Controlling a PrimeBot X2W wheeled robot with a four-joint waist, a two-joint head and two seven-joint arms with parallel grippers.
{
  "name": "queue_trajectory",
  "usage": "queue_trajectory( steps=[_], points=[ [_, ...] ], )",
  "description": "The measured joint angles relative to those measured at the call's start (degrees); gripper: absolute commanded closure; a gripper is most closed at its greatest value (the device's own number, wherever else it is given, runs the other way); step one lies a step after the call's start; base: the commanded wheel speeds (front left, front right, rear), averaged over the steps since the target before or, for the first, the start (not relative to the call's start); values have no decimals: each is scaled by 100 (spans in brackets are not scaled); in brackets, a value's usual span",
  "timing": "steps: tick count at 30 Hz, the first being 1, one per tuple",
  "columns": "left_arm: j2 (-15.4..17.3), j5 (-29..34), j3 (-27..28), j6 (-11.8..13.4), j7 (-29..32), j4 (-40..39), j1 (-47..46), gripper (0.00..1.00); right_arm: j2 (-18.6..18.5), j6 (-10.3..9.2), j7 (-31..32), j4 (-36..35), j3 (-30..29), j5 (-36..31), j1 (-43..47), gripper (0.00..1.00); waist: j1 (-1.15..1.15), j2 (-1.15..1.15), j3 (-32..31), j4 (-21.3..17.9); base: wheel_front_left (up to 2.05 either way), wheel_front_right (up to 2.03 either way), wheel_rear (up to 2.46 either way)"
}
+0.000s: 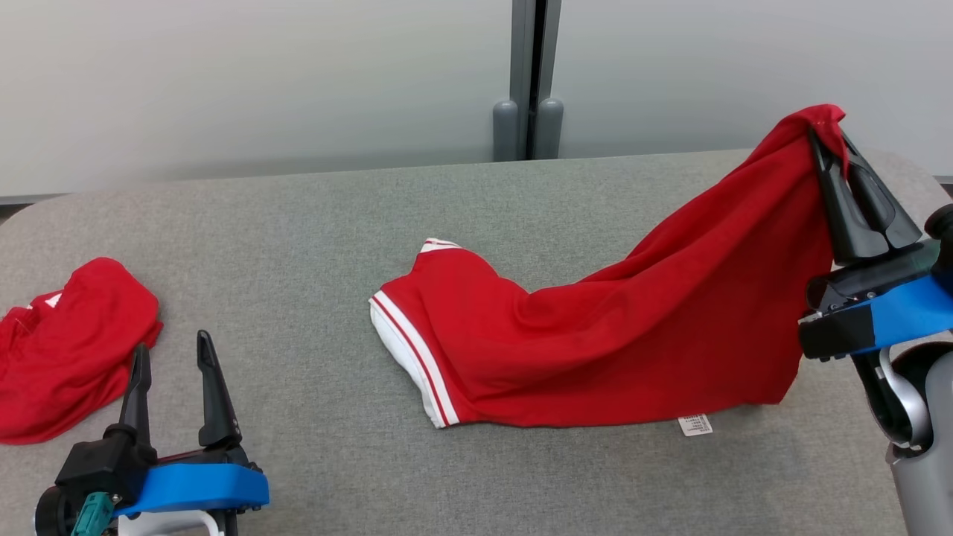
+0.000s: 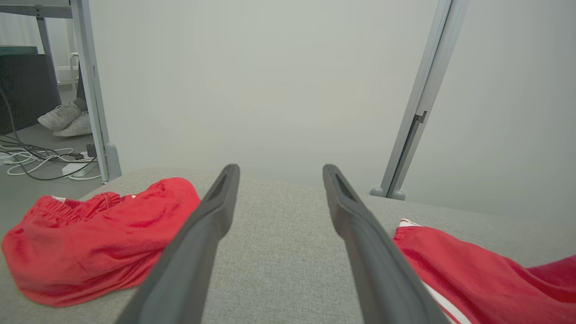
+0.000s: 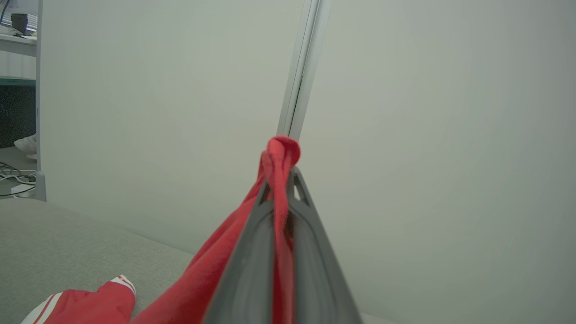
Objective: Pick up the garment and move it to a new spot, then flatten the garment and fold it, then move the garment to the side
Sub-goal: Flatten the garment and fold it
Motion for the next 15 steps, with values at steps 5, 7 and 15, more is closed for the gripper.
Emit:
queue_trajectory(
  steps=[5, 7, 15],
  points=[
    [0, 1, 10, -15, 0, -1, -62, 0, -11, -1, 14, 286, -118, -22, -137, 100, 0, 0, 123, 85, 0, 0, 0],
    [0, 1, 13, -38, 0, -3, -104, 0, -26, 0, -27, 476, -142, -22, -290, 100, 0, 0, 188, 121, 0, 0, 0],
    [0, -10, -111, -99, 0, -21, -486, 0, -318, -1, -210, 1727, -140, -99, -1397, 100, 1, 0, 586, 362, 0, 0, 0]
  ],
)
